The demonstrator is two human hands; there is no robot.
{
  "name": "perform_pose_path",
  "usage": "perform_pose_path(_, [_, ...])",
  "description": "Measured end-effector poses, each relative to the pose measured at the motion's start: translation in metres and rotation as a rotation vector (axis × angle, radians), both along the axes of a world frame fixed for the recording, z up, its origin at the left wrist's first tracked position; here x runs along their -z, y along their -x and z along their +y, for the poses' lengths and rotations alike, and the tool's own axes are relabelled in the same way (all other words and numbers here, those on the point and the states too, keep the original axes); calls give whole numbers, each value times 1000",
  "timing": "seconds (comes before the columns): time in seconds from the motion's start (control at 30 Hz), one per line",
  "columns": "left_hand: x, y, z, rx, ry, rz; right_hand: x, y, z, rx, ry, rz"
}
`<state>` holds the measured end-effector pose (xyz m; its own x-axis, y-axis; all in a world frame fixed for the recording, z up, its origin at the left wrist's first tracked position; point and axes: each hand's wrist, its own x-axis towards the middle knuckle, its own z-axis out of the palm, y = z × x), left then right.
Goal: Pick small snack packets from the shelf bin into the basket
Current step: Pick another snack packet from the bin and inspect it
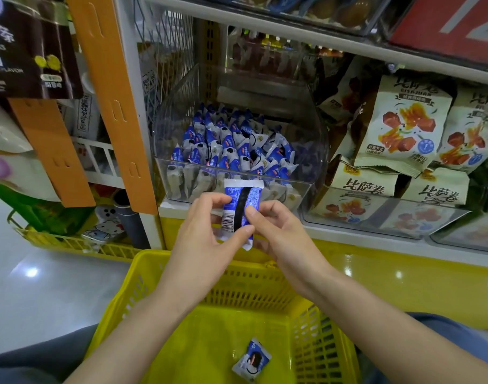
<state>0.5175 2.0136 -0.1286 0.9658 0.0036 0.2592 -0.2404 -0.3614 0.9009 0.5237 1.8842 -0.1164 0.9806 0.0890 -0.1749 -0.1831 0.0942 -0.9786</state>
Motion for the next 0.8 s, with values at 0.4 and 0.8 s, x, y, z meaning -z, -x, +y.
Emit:
perform_pose_path(0.4, [7,-2,8,4,-125,-9,6,1,4,-79,106,-101])
perform_pose_path(0.8, [0,-5,10,71,-30,124,13,-3,4,-63,285,-228])
